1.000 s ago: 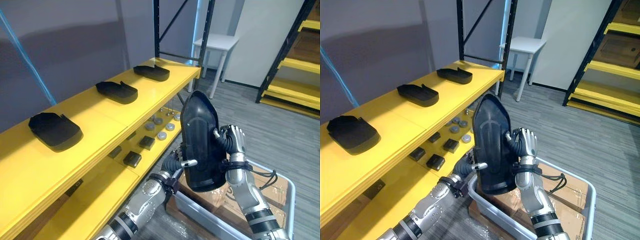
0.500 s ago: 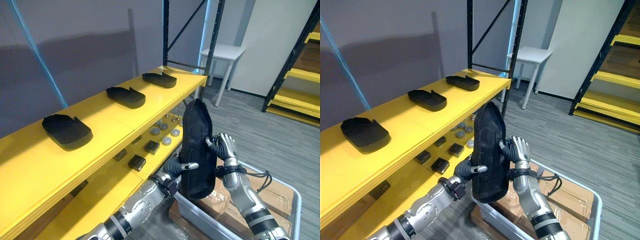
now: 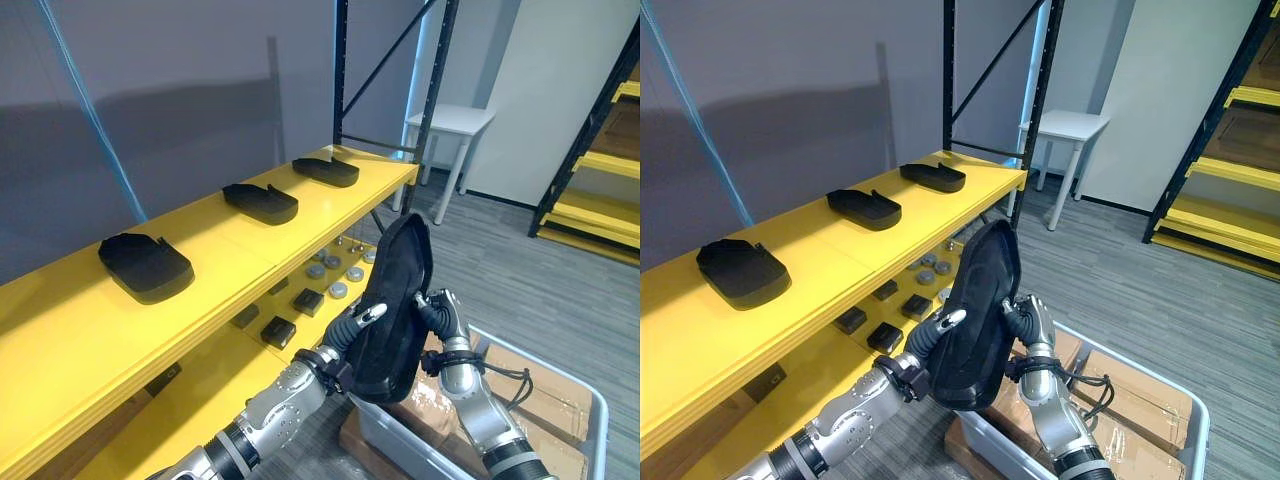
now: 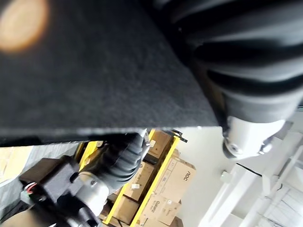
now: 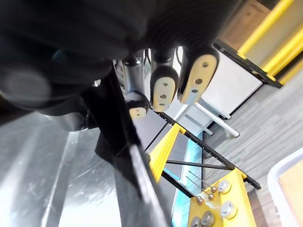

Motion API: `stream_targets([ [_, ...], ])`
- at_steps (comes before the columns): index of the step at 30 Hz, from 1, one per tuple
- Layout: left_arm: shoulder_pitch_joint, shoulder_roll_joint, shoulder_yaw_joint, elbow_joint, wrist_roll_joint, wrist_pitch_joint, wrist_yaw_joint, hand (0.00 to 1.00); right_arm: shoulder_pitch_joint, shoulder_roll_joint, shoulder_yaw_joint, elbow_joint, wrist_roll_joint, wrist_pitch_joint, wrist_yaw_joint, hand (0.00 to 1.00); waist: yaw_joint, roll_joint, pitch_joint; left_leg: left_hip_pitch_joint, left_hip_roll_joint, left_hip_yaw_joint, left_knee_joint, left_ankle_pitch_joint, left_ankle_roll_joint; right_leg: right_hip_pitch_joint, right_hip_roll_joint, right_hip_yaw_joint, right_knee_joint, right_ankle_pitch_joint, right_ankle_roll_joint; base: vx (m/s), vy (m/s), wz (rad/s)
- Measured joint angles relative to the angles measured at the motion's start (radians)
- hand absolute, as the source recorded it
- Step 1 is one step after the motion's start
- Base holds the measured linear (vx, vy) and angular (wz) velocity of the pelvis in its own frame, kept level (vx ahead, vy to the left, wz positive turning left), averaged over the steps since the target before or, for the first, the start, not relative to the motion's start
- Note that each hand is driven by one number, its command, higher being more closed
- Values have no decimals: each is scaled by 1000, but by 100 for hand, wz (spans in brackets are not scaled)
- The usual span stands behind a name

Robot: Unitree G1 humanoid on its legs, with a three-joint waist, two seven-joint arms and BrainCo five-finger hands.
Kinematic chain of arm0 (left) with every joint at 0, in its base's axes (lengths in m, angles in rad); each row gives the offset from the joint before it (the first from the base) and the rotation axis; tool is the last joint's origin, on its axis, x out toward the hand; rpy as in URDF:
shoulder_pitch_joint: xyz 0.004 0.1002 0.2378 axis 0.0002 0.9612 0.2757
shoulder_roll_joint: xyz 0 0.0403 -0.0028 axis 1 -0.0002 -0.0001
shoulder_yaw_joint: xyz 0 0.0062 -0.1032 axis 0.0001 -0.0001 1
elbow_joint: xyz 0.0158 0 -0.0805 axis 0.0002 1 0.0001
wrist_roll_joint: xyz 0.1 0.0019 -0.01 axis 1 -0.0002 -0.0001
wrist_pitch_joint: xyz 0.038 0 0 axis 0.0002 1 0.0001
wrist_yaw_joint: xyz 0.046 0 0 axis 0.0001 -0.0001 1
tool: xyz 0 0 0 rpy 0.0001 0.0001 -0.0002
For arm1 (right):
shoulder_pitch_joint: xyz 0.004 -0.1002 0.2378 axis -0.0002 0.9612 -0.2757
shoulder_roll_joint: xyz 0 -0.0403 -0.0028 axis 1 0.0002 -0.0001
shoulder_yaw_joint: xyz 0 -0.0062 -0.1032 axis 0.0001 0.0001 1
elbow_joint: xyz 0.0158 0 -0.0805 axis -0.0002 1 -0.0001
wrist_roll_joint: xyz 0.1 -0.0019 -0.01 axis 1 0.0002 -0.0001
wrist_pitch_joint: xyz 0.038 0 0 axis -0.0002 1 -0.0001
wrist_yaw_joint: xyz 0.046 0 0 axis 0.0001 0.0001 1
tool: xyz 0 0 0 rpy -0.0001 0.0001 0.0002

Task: Walk over and take plastic housings, then place them on the shelf

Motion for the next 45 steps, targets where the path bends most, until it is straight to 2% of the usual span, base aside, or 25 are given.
stream_targets([
  [7,59,0,46,-28,5,-18,-40,100,18,29,-1,-72,72,-1,4,100,5,4,-2,1,1,1,2,-2,-2,0,1,3,0,0,0,-2,5,0],
  [12,112,13,68,-27,68,-21,-69,100,18,48,2,-115,101,-6,18,100,11,19,-11,1,1,0,3,-3,-3,1,1,2,0,0,0,0,0,0],
  [13,127,25,67,-14,103,-10,-69,0,18,48,11,-146,109,-26,31,100,10,23,-14,1,1,1,4,-3,-3,1,2,2,0,0,0,0,0,0],
  [17,160,64,68,31,251,40,-68,0,17,48,69,-240,88,-94,67,100,7,27,-18,2,1,3,3,-3,-4,0,2,4,-3,-1,1,0,0,0],
  [23,175,89,65,43,483,90,-71,0,15,52,110,-246,86,-108,105,100,8,28,-19,1,0,1,-1,-1,-4,-2,1,0,-5,-5,6,0,0,0],
  [24,179,88,66,45,533,96,-71,100,15,52,118,-252,86,-108,108,100,7,28,-19,1,0,2,-2,0,-4,-3,1,1,-5,-4,5,0,0,0],
  [26,183,73,87,48,575,101,-68,100,15,52,118,-258,84,-108,110,100,7,27,-19,1,0,2,-4,1,-4,-4,1,1,-4,-2,2,0,0,0],
  [29,188,2,145,76,594,98,-9,100,15,52,118,-276,85,-108,100,100,7,27,-20,1,-1,2,-5,2,-4,-4,0,1,-2,-2,2,0,0,0],
  [31,188,-50,168,91,566,82,94,100,18,64,118,-278,94,-108,73,100,7,27,-21,1,0,1,-5,2,-4,-3,1,1,-1,-2,2,0,0,0],
  [32,188,-59,168,95,565,76,115,100,19,69,118,-278,97,-108,68,100,6,27,-21,1,0,1,-5,2,-4,-3,1,0,-1,-2,2,0,0,0],
  [34,189,-94,168,110,545,39,200,100,28,75,123,-278,116,-117,41,100,8,27,-21,1,0,-1,-4,2,-5,0,1,-1,-1,-2,2,0,0,0],
  [37,201,-125,204,111,542,1,253,100,45,83,139,-278,137,-146,15,100,9,27,-21,3,0,0,-4,2,-5,0,1,-1,-1,-2,2,0,0,0],
  [38,218,-148,247,108,525,-34,284,100,59,95,161,-278,160,-160,3,100,8,27,-21,3,0,1,-3,1,-5,0,1,0,-1,-2,2,0,0,0],
  [42,264,-187,327,73,518,-100,319,100,66,112,196,-273,194,-192,-12,100,26,28,-22,-65,-12,-44,48,-4,-6,-1,-9,-69,1,-9,11,-14,2,46],
  [44,271,-212,350,46,517,-106,328,100,62,112,194,-271,212,-213,-26,100,33,30,-22,-150,-15,17,86,-19,73,2,-31,-182,1,-13,17,-30,34,161],
  [45,279,-231,370,30,514,-118,327,100,57,112,188,-261,232,-225,-29,100,33,28,-22,-189,-9,151,98,-44,132,8,-67,-272,1,-24,29,38,117,228],
])
